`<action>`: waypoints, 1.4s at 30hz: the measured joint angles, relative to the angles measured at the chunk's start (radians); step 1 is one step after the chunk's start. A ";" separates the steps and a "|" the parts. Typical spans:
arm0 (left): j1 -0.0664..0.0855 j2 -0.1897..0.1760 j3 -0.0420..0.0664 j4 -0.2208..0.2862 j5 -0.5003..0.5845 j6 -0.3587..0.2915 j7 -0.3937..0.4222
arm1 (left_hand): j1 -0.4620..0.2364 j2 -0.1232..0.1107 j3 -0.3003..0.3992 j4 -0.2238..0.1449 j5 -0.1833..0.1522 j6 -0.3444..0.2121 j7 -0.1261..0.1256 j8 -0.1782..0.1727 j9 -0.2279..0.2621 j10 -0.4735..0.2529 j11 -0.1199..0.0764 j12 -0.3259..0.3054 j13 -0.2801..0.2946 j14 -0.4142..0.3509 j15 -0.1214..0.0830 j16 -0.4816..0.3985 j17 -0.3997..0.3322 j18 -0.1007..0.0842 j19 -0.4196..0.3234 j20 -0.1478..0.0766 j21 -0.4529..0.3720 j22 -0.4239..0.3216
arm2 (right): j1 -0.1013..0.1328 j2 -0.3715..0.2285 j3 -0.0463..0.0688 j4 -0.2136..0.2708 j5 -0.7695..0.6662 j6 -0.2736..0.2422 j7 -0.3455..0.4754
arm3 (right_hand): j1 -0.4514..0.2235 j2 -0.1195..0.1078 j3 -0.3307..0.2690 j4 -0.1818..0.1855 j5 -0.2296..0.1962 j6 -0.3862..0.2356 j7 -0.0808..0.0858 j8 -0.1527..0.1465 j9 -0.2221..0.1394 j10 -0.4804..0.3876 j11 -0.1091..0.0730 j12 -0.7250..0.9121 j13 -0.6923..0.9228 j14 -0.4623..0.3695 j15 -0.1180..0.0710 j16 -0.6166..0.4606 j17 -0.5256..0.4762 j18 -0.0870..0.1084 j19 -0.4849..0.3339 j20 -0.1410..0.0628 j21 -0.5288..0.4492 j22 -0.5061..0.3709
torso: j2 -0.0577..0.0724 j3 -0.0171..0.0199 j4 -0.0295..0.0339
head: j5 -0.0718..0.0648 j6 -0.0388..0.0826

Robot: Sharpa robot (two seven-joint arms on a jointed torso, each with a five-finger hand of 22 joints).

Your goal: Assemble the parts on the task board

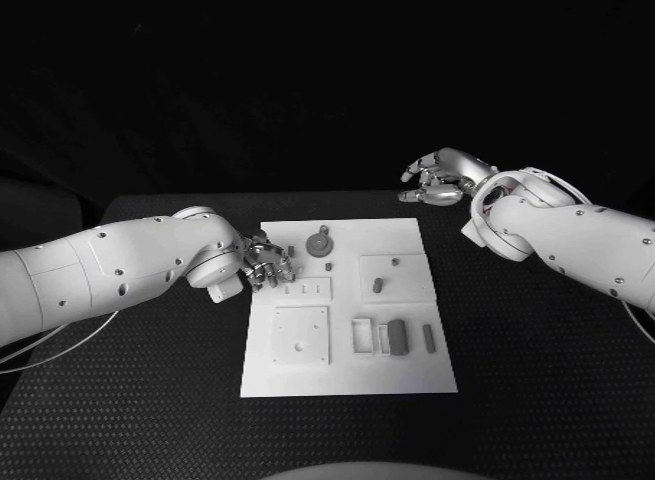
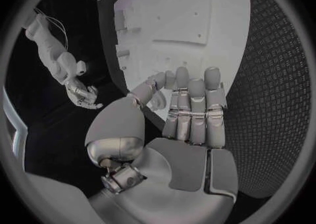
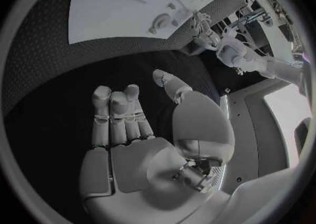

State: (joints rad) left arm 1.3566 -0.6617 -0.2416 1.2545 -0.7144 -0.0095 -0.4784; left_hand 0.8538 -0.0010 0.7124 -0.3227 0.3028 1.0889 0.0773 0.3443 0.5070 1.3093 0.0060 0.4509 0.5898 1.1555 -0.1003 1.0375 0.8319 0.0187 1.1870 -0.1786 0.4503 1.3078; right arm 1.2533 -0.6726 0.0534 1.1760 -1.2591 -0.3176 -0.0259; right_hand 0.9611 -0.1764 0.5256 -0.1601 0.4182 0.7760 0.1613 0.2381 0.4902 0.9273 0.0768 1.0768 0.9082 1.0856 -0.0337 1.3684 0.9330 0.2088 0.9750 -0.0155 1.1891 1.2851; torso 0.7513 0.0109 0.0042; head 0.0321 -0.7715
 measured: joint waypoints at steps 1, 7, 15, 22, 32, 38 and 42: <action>-0.001 0.002 0.000 -0.002 -0.004 0.003 -0.004 | -0.010 -0.001 0.000 0.000 0.003 0.001 -0.001 0.000 0.010 0.001 -0.006 0.011 0.004 0.002 -0.002 0.012 -0.007 0.000 0.004 -0.003 0.002 0.000 | 0.004 -0.002 0.001 0.000 0.008 -0.009 -0.002 | 0.000 0.000 0.000 0.001 0.000 0.000 0.000 0.000 0.000 0.000 0.000 0.000 0.000 0.000 0.000 0.000 0.000 0.000 0.000 0.000 0.000 0.000 | 0.000 -0.0008 -0.0001 | -0.001 -0.002; -0.009 0.019 0.001 -0.007 -0.016 0.012 -0.020 | -0.048 -0.006 0.003 -0.003 0.059 0.010 -0.010 0.001 0.065 0.007 -0.021 0.058 0.019 0.012 -0.012 0.061 -0.041 -0.001 0.009 -0.009 0.024 0.000 | 0.009 -0.012 0.002 0.007 0.035 -0.039 -0.011 | 0.000 0.000 -0.003 0.003 0.000 0.000 0.000 0.000 0.000 0.000 0.000 0.000 0.000 0.000 0.000 0.000 0.000 0.000 0.000 0.000 0.000 0.000 | 0.002 -0.0006 -0.0034 | -0.007 -0.014; -0.017 0.025 0.001 -0.009 -0.022 0.011 -0.028 | -0.080 -0.014 0.026 -0.005 0.089 0.017 -0.017 0.001 0.107 0.011 -0.032 0.090 0.023 0.019 -0.019 0.097 -0.070 -0.001 0.018 -0.018 0.043 0.000 | 0.011 -0.012 0.002 0.011 0.054 -0.050 -0.020 | 0.000 0.000 -0.003 0.003 0.000 -0.003 0.003 0.004 0.000 0.000 0.000 0.000 -0.001 0.000 0.000 0.000 0.000 0.000 -0.002 0.002 0.000 0.000 | 0.003 -0.0011 -0.0039 | -0.014 -0.024; -0.017 0.032 0.001 0.004 -0.028 0.010 -0.031 | -0.083 -0.017 0.039 -0.005 0.089 0.019 -0.019 0.002 0.107 0.014 -0.035 0.099 0.024 0.021 -0.021 0.109 -0.079 -0.001 0.020 -0.016 0.047 0.000 | 0.011 -0.011 0.002 0.011 0.059 -0.050 -0.025 | 0.000 0.000 -0.003 0.003 0.000 -0.003 0.003 0.004 0.000 0.000 0.000 0.000 -0.002 0.000 0.000 0.000 -0.001 0.000 -0.002 0.002 0.000 -0.001 | 0.003 -0.0018 -0.0026 | -0.018 -0.028; -0.017 0.038 0.001 0.018 -0.059 -0.003 -0.035 | -0.086 -0.014 0.040 -0.004 0.089 0.021 -0.020 0.002 0.107 0.016 -0.037 0.105 0.024 0.024 -0.024 0.116 -0.086 -0.001 0.023 -0.020 0.051 0.000 | 0.011 -0.011 0.002 0.012 0.062 -0.048 -0.030 | 0.000 0.000 -0.003 0.003 0.000 -0.004 0.004 0.004 -0.001 0.000 0.000 0.000 -0.003 0.000 0.000 0.000 -0.002 0.000 -0.002 0.002 0.000 -0.001 | 0.002 -0.0007 -0.0026 | -0.021 -0.029; -0.017 0.052 0.001 0.018 -0.096 -0.021 -0.041 | -0.088 -0.015 0.040 -0.004 0.095 0.021 -0.020 0.002 0.107 0.016 -0.037 0.110 0.024 0.024 -0.024 0.120 -0.092 -0.001 0.025 -0.021 0.055 0.000 | 0.011 -0.011 0.002 0.014 0.063 -0.045 -0.032 | 0.000 0.000 -0.003 0.003 0.000 -0.004 0.004 0.004 -0.001 0.000 0.000 0.000 -0.004 0.000 0.000 0.000 -0.003 0.000 -0.002 0.002 -0.006 -0.002 | 0.002 -0.0003 -0.0021 | -0.021 -0.028; -0.017 0.056 0.001 0.016 -0.112 -0.030 -0.045 | -0.092 -0.015 0.040 -0.004 0.095 0.022 -0.021 0.002 0.108 0.018 -0.039 0.116 0.024 0.026 -0.026 0.131 -0.098 -0.001 0.027 -0.020 0.062 0.000 | 0.011 -0.010 0.002 0.016 0.063 -0.043 -0.033 | 0.000 0.000 -0.003 0.003 0.000 -0.004 0.004 0.004 -0.002 0.000 0.000 0.000 -0.004 0.000 0.000 0.000 -0.003 0.000 -0.003 0.003 -0.006 -0.002 | 0.002 -0.0001 -0.0021 | -0.021 -0.027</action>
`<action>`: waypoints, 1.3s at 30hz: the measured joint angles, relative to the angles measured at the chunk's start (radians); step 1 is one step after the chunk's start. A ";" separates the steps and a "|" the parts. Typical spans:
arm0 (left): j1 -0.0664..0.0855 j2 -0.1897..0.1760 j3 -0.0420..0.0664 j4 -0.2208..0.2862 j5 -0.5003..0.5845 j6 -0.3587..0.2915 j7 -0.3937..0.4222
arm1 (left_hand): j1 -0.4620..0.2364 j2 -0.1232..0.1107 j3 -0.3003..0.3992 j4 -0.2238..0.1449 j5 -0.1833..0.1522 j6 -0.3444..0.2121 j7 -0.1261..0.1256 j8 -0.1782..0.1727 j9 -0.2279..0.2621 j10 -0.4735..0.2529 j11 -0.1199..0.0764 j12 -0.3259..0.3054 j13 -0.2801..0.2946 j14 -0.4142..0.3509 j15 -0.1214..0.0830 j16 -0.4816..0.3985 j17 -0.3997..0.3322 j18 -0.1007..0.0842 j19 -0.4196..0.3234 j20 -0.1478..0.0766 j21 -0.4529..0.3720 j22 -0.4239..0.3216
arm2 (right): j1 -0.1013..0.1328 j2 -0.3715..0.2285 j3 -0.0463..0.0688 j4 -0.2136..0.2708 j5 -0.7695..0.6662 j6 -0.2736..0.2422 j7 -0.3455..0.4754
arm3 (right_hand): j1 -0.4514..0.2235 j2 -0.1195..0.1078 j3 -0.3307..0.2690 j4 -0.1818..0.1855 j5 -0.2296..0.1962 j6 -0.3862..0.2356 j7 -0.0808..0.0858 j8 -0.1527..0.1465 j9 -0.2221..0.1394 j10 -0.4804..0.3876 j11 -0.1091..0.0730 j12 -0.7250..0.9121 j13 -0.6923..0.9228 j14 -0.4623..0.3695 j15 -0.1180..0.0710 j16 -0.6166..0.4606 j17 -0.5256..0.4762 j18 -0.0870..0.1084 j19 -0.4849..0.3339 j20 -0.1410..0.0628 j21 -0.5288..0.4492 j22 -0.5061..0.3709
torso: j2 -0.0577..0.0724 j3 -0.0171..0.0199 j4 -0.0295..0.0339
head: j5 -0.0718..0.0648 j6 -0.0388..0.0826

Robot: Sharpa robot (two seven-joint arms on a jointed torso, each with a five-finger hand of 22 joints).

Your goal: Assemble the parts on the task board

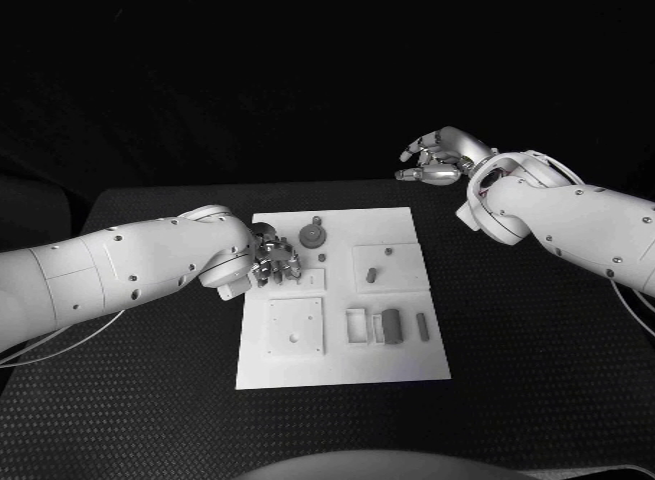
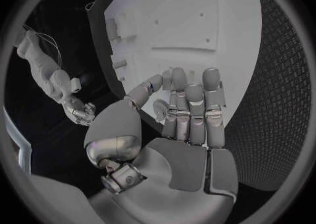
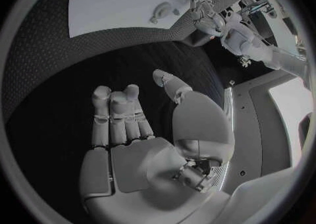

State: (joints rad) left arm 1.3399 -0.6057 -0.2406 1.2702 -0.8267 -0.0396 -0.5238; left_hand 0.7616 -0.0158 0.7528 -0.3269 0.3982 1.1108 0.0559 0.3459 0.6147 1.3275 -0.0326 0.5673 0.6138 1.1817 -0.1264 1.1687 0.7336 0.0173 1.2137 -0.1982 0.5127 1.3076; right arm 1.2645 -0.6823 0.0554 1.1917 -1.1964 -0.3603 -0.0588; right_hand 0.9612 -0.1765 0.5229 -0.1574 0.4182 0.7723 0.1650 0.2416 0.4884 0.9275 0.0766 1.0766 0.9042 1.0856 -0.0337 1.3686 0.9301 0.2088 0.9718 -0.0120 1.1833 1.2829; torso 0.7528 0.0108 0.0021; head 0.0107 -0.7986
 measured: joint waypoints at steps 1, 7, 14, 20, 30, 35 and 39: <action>0.000 0.001 0.000 -0.001 -0.003 -0.001 -0.001 | -0.004 0.000 0.000 0.000 0.000 0.002 -0.002 0.000 0.000 0.002 -0.002 0.000 0.000 0.000 0.000 0.000 -0.001 0.000 0.000 0.000 0.000 0.000 | 0.000 0.000 0.000 0.000 0.000 0.001 0.000 | 0.000 0.000 0.000 0.000 0.000 0.000 0.000 0.000 0.000 0.000 0.000 0.000 0.000 0.000 0.000 0.000 0.000 0.000 0.000 0.000 0.000 0.000 | 0.000 0.0003 0.0000 | 0.000 0.000; 0.000 0.004 0.000 0.000 -0.015 0.000 -0.005 | -0.008 -0.002 0.003 0.000 -0.005 0.005 -0.005 0.000 0.000 0.005 -0.005 0.004 -0.002 0.004 -0.004 0.006 -0.006 0.000 0.006 -0.005 0.004 0.000 | 0.000 0.000 0.000 0.002 0.000 0.006 -0.002 | 0.000 0.000 0.000 0.000 0.000 0.000 0.000 0.000 -0.001 0.000 0.000 0.000 -0.002 0.000 0.000 0.000 0.000 0.000 0.000 0.000 0.000 0.000 | 0.000 0.0007 -0.0006 | 0.001 0.000; 0.000 0.006 0.000 -0.001 -0.022 0.024 -0.007 | -0.028 0.010 0.009 -0.001 -0.008 0.008 -0.008 0.000 0.000 0.007 -0.007 0.020 -0.011 0.006 -0.006 0.032 -0.030 0.000 0.016 -0.005 0.023 0.000 | 0.000 -0.001 0.000 0.003 0.000 0.012 -0.003 | 0.000 0.000 0.003 -0.003 0.000 0.000 0.000 0.000 -0.001 0.000 0.000 0.000 -0.003 0.000 0.000 0.000 -0.001 0.000 0.000 0.000 0.000 0.000 | 0.000 0.0001 -0.0006 | 0.000 0.001; 0.000 0.011 0.000 -0.001 -0.024 0.031 -0.007 | -0.045 0.019 0.010 0.000 -0.008 0.010 -0.010 0.000 0.006 0.015 -0.007 0.021 -0.014 0.010 -0.010 0.040 -0.041 0.000 0.020 -0.002 0.028 0.000 | 0.000 0.001 0.000 0.006 0.000 0.015 -0.003 | 0.004 0.004 0.003 -0.003 0.000 0.000 0.000 0.000 -0.002 0.000 0.000 0.000 -0.004 0.000 0.000 0.000 -0.001 0.000 -0.002 0.002 0.000 0.000 | 0.000 -0.0006 0.0000 | 0.000 0.002; 0.000 0.021 0.000 -0.002 -0.045 0.030 -0.006 | -0.078 0.053 0.010 0.000 -0.004 0.012 -0.012 0.000 0.008 0.020 -0.008 0.032 -0.017 0.011 -0.011 0.062 -0.056 0.000 0.025 -0.007 0.042 0.000 | 0.000 0.002 0.000 0.009 0.000 0.018 -0.003 | 0.004 0.004 0.006 -0.006 0.000 0.000 0.000 0.000 -0.002 0.000 0.000 0.000 -0.004 0.000 0.000 0.000 -0.002 0.000 -0.002 0.002 0.000 0.000 | 0.001 -0.0009 -0.0002 | 0.001 0.001; 0.000 0.023 0.000 0.000 -0.073 0.035 -0.006 | -0.084 0.059 0.010 0.000 -0.003 0.012 -0.012 0.000 0.013 0.021 -0.007 0.038 -0.018 0.011 -0.011 0.070 -0.061 0.000 0.032 -0.007 0.050 0.000 | 0.000 0.003 0.000 0.009 0.000 0.019 -0.003 | 0.004 0.004 0.005 -0.006 0.000 0.000 0.000 0.000 -0.003 0.000 0.000 0.000 -0.004 0.000 0.000 0.000 -0.002 0.000 -0.002 0.002 0.000 0.000 | 0.001 -0.0007 -0.0005 | 0.001 -0.001; 0.000 0.023 0.000 0.001 -0.099 0.044 -0.006 | -0.085 0.059 0.010 0.000 -0.002 0.012 -0.012 0.000 0.016 0.021 -0.007 0.044 -0.018 0.011 -0.011 0.077 -0.066 0.000 0.032 -0.007 0.058 0.000 | 0.000 0.003 0.000 0.009 0.000 0.020 -0.004 | 0.004 0.004 0.003 -0.009 0.000 0.000 0.000 0.000 -0.003 0.000 0.000 0.000 -0.004 0.000 0.000 0.000 -0.002 0.000 -0.002 0.002 0.000 0.000 | 0.001 -0.0006 -0.0005 | 0.001 -0.004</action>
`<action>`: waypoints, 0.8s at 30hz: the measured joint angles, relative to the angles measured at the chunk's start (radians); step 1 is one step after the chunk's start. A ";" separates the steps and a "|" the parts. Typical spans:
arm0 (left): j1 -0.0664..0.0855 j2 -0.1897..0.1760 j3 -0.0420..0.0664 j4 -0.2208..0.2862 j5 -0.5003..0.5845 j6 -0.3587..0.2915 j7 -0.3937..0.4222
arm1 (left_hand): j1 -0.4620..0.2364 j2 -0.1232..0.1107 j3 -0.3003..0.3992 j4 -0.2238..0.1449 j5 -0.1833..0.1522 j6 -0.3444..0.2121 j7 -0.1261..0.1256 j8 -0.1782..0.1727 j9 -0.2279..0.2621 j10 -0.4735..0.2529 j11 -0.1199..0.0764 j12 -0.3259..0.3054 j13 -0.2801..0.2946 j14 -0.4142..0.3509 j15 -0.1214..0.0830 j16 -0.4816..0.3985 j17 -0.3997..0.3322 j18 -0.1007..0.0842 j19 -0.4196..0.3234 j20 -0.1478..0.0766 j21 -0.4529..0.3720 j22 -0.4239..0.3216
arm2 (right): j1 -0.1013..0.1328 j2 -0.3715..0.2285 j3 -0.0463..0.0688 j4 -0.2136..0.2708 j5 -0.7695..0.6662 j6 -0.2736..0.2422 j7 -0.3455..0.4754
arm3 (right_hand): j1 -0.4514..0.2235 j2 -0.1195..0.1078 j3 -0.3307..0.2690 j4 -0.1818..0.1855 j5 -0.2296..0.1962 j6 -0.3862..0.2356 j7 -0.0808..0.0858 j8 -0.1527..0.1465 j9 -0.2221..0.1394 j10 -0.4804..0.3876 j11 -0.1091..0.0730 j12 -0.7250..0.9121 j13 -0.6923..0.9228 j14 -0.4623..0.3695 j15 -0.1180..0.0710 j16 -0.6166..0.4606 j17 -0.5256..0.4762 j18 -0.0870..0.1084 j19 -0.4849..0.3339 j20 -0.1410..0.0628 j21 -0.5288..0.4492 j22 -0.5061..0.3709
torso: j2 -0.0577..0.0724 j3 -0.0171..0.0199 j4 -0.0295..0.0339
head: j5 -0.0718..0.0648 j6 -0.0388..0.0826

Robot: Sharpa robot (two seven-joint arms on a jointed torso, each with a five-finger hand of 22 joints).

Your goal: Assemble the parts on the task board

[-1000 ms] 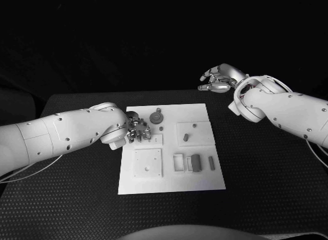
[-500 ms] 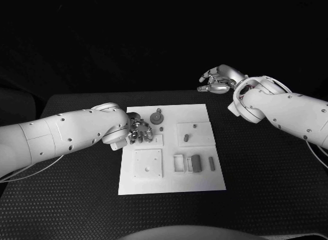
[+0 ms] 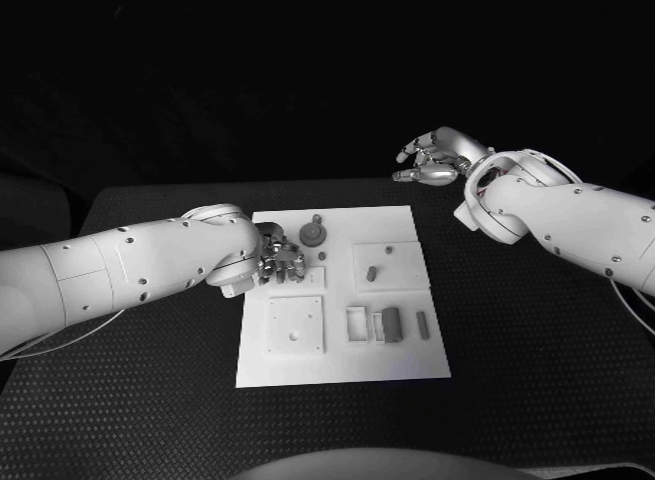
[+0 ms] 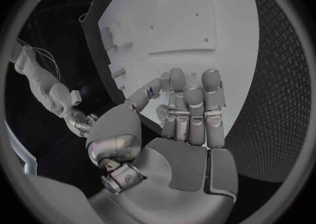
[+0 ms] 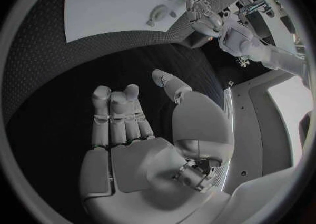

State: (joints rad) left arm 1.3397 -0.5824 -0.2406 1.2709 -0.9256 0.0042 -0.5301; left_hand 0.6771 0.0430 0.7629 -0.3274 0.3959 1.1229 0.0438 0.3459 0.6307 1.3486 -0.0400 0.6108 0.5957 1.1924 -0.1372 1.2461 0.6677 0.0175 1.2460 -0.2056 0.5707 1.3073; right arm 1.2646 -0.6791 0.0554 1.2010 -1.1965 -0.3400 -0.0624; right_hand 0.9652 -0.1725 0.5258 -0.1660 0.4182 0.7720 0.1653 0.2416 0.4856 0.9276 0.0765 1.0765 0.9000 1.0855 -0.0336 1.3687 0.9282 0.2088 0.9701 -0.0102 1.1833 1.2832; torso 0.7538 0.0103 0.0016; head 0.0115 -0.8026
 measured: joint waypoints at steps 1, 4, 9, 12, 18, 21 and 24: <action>0.000 0.000 0.000 0.000 -0.008 0.002 0.000 | 0.000 0.000 0.000 0.000 0.000 0.000 0.000 0.000 0.002 0.000 0.000 0.000 0.000 0.000 0.000 0.000 -0.001 0.000 0.000 0.000 0.000 0.000 | 0.000 0.000 0.000 0.000 0.000 0.000 0.000 | 0.000 0.000 0.000 0.000 0.000 0.000 0.000 0.000 0.000 0.000 0.000 0.000 -0.001 0.000 0.000 0.000 0.000 0.000 0.000 0.000 0.000 0.000 | 0.000 0.0000 0.0000 | 0.000 -0.001; 0.000 0.000 0.000 0.000 -0.028 0.008 -0.001 | 0.000 0.000 0.000 0.000 0.000 0.000 0.000 0.000 0.004 0.000 0.000 0.005 0.000 0.000 0.000 0.001 -0.002 0.000 0.000 0.000 0.000 0.001 | 0.000 0.000 0.000 0.000 0.000 0.001 0.000 | 0.000 0.000 0.000 0.000 0.000 0.000 0.000 0.000 0.000 0.000 0.000 0.000 -0.001 0.000 0.000 0.000 0.000 0.000 0.000 0.000 0.000 0.000 | 0.000 0.0000 0.0005 | 0.000 -0.002; -0.001 0.000 0.000 0.001 -0.054 0.016 -0.002 | 0.000 0.000 0.000 0.000 0.000 0.000 0.000 0.000 0.009 0.000 0.000 0.012 0.000 0.000 0.000 0.011 -0.006 0.000 0.005 0.002 0.008 0.001 | 0.000 0.000 0.000 0.000 0.000 0.003 0.000 | 0.000 0.000 0.000 0.000 0.000 0.000 0.000 0.000 0.000 0.000 0.000 0.000 -0.001 0.000 0.000 0.000 0.000 0.000 0.000 0.000 0.000 0.000 | 0.000 0.0001 0.0006 | 0.000 -0.003; -0.001 0.000 0.000 0.001 -0.064 0.021 -0.004 | 0.000 0.000 0.000 0.000 0.010 0.001 0.000 0.000 0.013 0.002 0.002 0.012 0.000 0.000 0.000 0.015 -0.009 0.000 0.007 0.000 0.016 0.001 | 0.000 0.000 0.000 0.000 0.000 0.005 0.000 | 0.000 0.000 0.000 0.000 0.000 0.000 0.000 0.000 0.000 0.000 0.000 0.000 -0.001 0.000 0.000 0.000 0.000 0.000 0.000 0.000 0.000 -0.001 | 0.000 0.0000 0.0006 | 0.000 -0.005; -0.001 0.003 0.000 0.001 -0.075 0.025 -0.007 | -0.009 0.007 0.000 0.000 0.010 0.001 -0.001 0.000 0.020 0.003 0.003 0.016 0.000 0.000 0.000 0.020 -0.013 0.000 0.008 0.000 0.023 0.001 | 0.000 0.000 0.000 0.000 0.000 0.008 0.000 | 0.000 0.000 0.000 0.000 0.000 -0.001 0.001 0.000 -0.001 0.000 0.000 0.000 -0.001 0.000 0.000 0.000 0.000 0.000 0.000 0.000 0.000 -0.001 | 0.000 0.0006 0.0000 | 0.001 -0.005; -0.002 0.005 0.000 -0.001 -0.081 0.026 -0.008 | -0.014 0.007 0.000 0.000 0.016 0.001 -0.001 0.000 0.022 0.004 0.002 0.023 0.000 0.003 -0.003 0.027 -0.015 0.000 0.013 0.002 0.023 0.001 | 0.000 0.000 0.000 0.001 0.000 0.009 0.000 | 0.001 0.001 0.000 0.000 0.000 -0.001 0.001 0.000 -0.001 0.000 0.000 0.000 -0.002 0.000 0.000 0.000 0.000 0.000 0.000 0.000 0.000 -0.001 | 0.000 0.0006 0.0002 | 0.001 -0.005; -0.003 0.007 0.001 -0.003 -0.086 0.028 -0.008 | -0.016 0.006 0.000 0.000 0.022 0.004 -0.002 0.000 0.026 0.007 0.000 0.023 0.000 0.003 -0.003 0.027 -0.016 0.000 0.014 0.000 0.024 0.001 | 0.000 0.000 0.000 0.002 0.000 0.010 0.000 | 0.004 0.004 0.000 0.000 0.000 -0.002 0.002 0.000 -0.001 0.000 0.000 0.000 -0.002 0.000 0.000 0.000 0.000 0.000 0.000 0.000 0.000 -0.001 | 0.000 0.0004 0.0006 | -0.002 -0.005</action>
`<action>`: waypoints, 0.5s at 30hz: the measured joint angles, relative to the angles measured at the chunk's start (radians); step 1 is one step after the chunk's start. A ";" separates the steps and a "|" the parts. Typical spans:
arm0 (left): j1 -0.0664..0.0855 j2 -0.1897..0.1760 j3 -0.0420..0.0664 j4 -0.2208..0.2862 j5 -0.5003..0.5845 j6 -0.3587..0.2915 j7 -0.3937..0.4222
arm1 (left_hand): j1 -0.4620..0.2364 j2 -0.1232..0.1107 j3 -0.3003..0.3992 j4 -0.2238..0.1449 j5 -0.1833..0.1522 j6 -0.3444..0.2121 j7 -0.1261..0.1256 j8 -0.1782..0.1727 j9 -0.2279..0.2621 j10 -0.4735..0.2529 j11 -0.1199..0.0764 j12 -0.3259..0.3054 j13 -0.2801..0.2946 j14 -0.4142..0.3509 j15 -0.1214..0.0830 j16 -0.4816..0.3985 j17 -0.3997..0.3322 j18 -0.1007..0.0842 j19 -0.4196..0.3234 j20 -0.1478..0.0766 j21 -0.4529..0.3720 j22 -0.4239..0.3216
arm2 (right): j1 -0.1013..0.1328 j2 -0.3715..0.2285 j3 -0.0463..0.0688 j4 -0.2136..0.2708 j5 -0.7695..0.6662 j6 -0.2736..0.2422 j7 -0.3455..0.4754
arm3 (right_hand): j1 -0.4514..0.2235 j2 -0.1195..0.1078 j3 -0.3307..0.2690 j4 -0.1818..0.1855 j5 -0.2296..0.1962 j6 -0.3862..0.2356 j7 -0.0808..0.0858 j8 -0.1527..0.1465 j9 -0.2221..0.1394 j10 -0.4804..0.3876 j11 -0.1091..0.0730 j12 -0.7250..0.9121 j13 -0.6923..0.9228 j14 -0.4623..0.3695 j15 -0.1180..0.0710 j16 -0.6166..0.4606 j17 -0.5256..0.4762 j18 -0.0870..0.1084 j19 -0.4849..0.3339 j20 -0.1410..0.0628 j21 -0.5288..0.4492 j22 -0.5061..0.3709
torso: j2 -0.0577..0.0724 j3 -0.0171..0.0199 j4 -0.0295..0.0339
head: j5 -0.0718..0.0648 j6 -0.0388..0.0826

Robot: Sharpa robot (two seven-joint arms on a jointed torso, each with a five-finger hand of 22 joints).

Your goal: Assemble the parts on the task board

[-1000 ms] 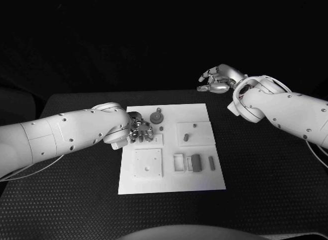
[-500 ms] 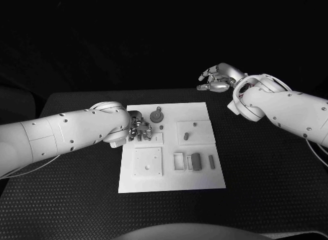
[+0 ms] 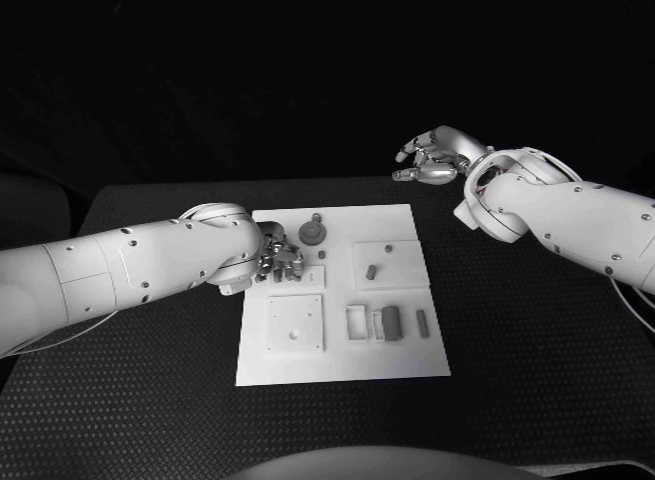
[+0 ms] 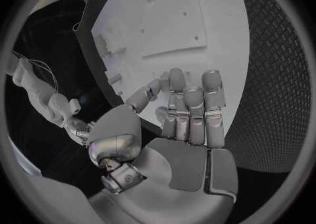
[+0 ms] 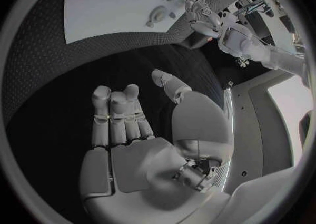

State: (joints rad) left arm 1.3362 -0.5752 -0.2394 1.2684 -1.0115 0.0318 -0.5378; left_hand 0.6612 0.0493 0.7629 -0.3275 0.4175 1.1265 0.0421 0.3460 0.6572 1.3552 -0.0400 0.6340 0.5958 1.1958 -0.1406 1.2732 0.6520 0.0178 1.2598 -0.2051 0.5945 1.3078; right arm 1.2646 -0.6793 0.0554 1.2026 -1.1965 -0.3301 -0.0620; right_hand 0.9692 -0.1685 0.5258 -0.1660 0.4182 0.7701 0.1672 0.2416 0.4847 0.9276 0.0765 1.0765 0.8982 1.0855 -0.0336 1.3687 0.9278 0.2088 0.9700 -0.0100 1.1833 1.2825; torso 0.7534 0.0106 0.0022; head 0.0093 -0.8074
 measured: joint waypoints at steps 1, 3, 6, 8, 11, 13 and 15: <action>0.000 0.001 0.000 -0.001 -0.001 0.000 0.000 | 0.000 0.000 0.000 0.000 0.004 0.001 0.001 0.000 0.000 0.000 0.000 0.000 0.000 0.000 0.000 0.000 0.000 0.000 0.000 0.000 0.003 0.000 | 0.000 0.000 0.000 0.000 0.000 0.000 0.000 | 0.000 0.000 0.000 0.000 0.000 0.000 0.000 0.000 0.000 0.000 0.000 0.000 0.000 0.000 0.000 0.000 0.000 0.000 0.000 0.000 0.000 0.000 | 0.000 0.0000 0.0000 | -0.001 0.000; -0.002 0.002 0.001 -0.002 -0.003 0.000 0.000 | 0.000 0.000 0.000 0.000 0.006 0.001 0.001 0.002 0.002 0.000 0.000 0.000 0.000 0.000 0.000 0.000 -0.001 0.000 0.000 0.000 0.003 0.000 | 0.000 0.000 0.000 0.002 0.000 0.001 0.000 | 0.000 0.000 0.000 0.000 0.000 0.000 0.000 0.000 0.000 0.000 0.000 0.000 0.000 0.000 0.000 0.000 0.000 0.000 0.000 0.000 -0.004 0.000 | 0.000 -0.0002 0.0002 | -0.001 0.000; -0.003 0.005 0.002 -0.004 -0.006 0.000 0.000 | 0.000 0.000 0.000 0.000 0.009 0.001 0.001 0.008 0.004 0.000 0.000 0.004 0.000 0.000 0.000 0.000 -0.002 0.000 0.000 0.000 0.003 0.000 | 0.000 0.000 0.000 0.003 0.000 0.002 0.001 | 0.000 0.000 -0.003 -0.003 0.000 0.000 0.000 0.000 0.000 0.000 0.000 0.000 0.000 0.000 0.000 0.000 0.000 0.000 0.000 0.000 -0.004 0.000 | 0.000 -0.0001 0.0001 | -0.002 0.001; -0.004 0.007 0.002 -0.005 -0.007 0.000 0.000 | 0.000 0.000 0.000 0.000 0.009 0.001 0.001 0.019 0.004 0.000 0.000 0.005 0.000 0.000 0.000 0.004 -0.003 0.000 0.000 0.000 0.007 0.000 | 0.000 0.000 0.000 0.003 0.000 0.002 0.001 | 0.000 0.000 -0.003 -0.003 0.000 0.000 0.000 0.000 0.000 0.000 0.000 0.000 0.000 0.000 0.000 0.000 0.000 0.000 0.000 0.000 -0.004 0.000 | 0.000 -0.0002 0.0000 | -0.002 0.001; -0.005 0.009 0.002 -0.006 -0.008 0.000 0.000 | -0.001 0.001 0.000 0.000 0.025 0.002 0.001 0.023 0.004 0.000 0.000 0.005 0.000 0.001 -0.001 0.004 -0.004 0.000 0.000 0.000 0.007 0.000 | 0.000 0.000 0.000 0.004 0.000 0.003 0.001 | 0.000 0.000 -0.003 -0.003 0.000 0.000 0.000 0.000 0.000 0.000 0.000 0.000 0.000 0.000 0.000 0.000 0.000 0.000 0.000 0.000 -0.004 0.000 | 0.000 -0.0003 -0.0002 | -0.002 0.000; -0.005 0.009 0.002 -0.007 -0.008 0.000 0.000 | -0.002 0.002 0.000 0.000 0.025 0.002 0.001 0.027 0.004 0.000 0.000 0.005 0.000 0.001 -0.001 0.004 -0.004 0.000 0.000 0.000 0.007 0.000 | 0.000 0.000 0.000 0.004 0.000 0.003 0.001 | -0.003 0.003 -0.003 -0.003 0.000 0.000 0.000 0.000 0.000 0.000 0.000 0.000 -0.001 0.000 0.000 0.000 0.000 0.000 0.000 0.000 -0.004 0.000 | 0.000 -0.0003 -0.0005 | -0.002 0.000; -0.005 0.009 0.002 -0.007 -0.009 0.000 0.000 | -0.003 0.003 0.000 0.000 0.025 0.002 0.001 0.029 0.006 0.000 0.000 0.009 0.000 0.001 -0.001 0.005 -0.005 0.000 0.000 0.000 0.007 0.000 | 0.000 0.000 0.000 0.004 0.000 0.003 0.001 | -0.004 0.004 -0.003 -0.003 0.000 0.000 0.000 0.000 -0.001 0.000 0.000 0.000 -0.001 0.000 0.000 0.000 0.000 0.000 0.000 0.000 -0.004 0.000 | 0.000 -0.0003 -0.0005 | -0.002 0.000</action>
State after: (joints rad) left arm 1.3313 -0.5660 -0.2370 1.2611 -1.0201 0.0322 -0.5378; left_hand 0.6586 0.0519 0.7629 -0.3275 0.4423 1.1284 0.0436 0.3749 0.6633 1.3553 -0.0399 0.6426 0.5959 1.1971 -0.1418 1.2782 0.6469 0.0178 1.2601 -0.2053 0.6017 1.3076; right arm 1.2645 -0.6797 0.0554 1.2067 -1.1966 -0.3269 -0.0612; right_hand 0.9650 -0.1643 0.5230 -0.1687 0.4182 0.7698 0.1675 0.2416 0.4839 0.9276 0.0765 1.0765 0.8972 1.0855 -0.0336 1.3687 0.9274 0.2087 0.9699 -0.0099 1.1793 1.2826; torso 0.7534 0.0104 0.0017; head 0.0072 -0.8076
